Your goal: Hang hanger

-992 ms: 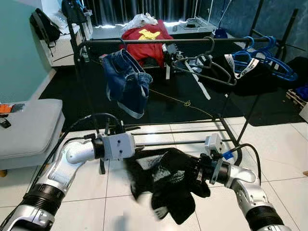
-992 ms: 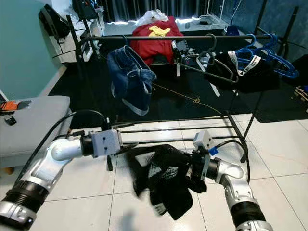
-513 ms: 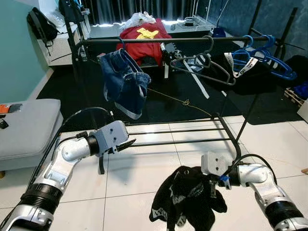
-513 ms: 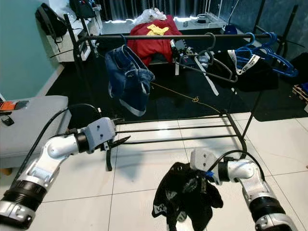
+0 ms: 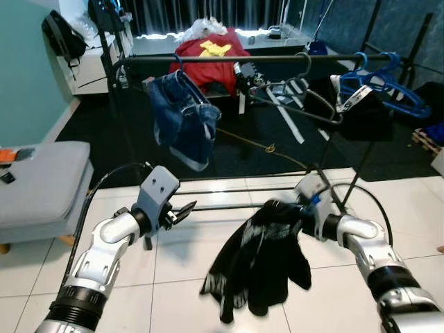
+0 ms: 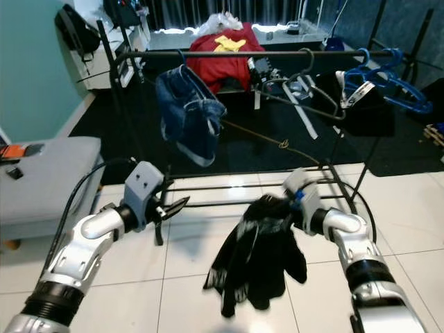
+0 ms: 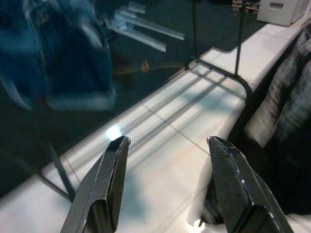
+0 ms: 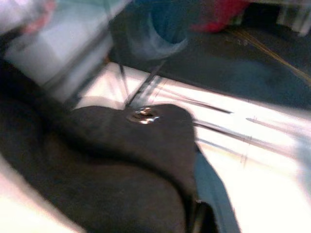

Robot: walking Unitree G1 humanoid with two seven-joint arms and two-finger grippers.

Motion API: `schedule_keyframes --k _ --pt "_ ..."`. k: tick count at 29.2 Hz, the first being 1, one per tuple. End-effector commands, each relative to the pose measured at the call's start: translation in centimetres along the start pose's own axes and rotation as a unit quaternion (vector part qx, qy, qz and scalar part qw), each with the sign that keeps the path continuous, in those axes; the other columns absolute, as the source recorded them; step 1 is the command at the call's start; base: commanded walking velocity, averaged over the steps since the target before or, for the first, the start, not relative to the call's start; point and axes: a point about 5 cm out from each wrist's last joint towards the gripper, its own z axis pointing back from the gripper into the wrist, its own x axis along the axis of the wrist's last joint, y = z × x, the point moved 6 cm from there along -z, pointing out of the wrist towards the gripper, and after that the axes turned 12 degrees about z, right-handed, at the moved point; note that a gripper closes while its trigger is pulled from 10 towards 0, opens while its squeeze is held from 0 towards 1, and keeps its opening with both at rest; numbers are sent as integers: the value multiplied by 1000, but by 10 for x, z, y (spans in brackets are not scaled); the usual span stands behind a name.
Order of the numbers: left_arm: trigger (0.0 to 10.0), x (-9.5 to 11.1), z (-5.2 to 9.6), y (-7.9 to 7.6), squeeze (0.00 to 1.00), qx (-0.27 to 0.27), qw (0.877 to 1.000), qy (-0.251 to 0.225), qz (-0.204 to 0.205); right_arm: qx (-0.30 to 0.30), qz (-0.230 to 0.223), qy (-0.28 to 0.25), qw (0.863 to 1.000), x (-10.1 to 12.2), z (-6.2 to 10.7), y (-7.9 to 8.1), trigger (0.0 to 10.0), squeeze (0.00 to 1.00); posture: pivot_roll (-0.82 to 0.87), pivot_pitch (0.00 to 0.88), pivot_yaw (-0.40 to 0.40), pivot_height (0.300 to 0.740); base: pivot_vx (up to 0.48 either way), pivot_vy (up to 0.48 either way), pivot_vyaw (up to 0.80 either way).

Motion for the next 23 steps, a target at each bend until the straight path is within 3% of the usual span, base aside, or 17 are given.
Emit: schedule_keyframes --k 1,2,3,4,5,6,7,8,9,11,12,21,23 --pt "10000 -32 5 12 0 58 995 56 53 -106 -134 -4 985 -13 4 -22 0 0 66 38 22 740 0 0 0" --pt "10000 -42 6 13 0 76 992 72 73 -143 -188 -6 972 -20 6 -28 0 0 63 39 17 740 0 0 0" --pt "10000 -42 6 13 0 76 992 72 73 -143 -188 -6 972 -20 6 -28 0 0 63 39 17 740 0 0 0" --pt "10000 -45 7 8 0 76 990 79 88 -180 -228 -10 957 -26 10 -33 0 0 58 39 10 740 0 0 0" --pt "10000 -45 7 8 0 76 990 79 88 -180 -228 -10 957 -26 10 -33 0 0 58 39 10 740 0 0 0" --pt "10000 -48 9 4 0 78 989 85 94 -223 -270 -16 936 -32 14 -40 0 0 56 38 12 740 0 0 0" --pt "10000 -48 9 4 0 78 989 85 94 -223 -270 -16 936 -32 14 -40 0 0 56 38 12 740 0 0 0" --pt "10000 -51 10 1 0 82 988 94 95 -257 -303 -18 917 -38 17 -45 0 0 53 37 14 740 0 0 0" --pt "10000 -51 10 1 0 82 988 94 95 -257 -303 -18 917 -38 17 -45 0 0 53 37 14 740 0 0 0" --pt "10000 -54 10 -4 0 80 987 105 93 -312 -343 -14 886 -46 24 -51 0 0 54 30 22 740 0 0 0" --pt "10000 -54 9 -7 0 76 987 107 94 -328 -348 -11 878 -48 26 -53 39 0 55 30 22 740 0 0 0" --pt "10000 -50 6 -12 0 72 987 117 83 -392 -363 -5 845 -52 41 -71 0 0 56 31 25 740 0 0 0" --pt "10000 -52 6 -13 0 72 987 120 82 -392 -347 -4 852 -50 42 -73 0 0 55 31 25 740 0 0 0"
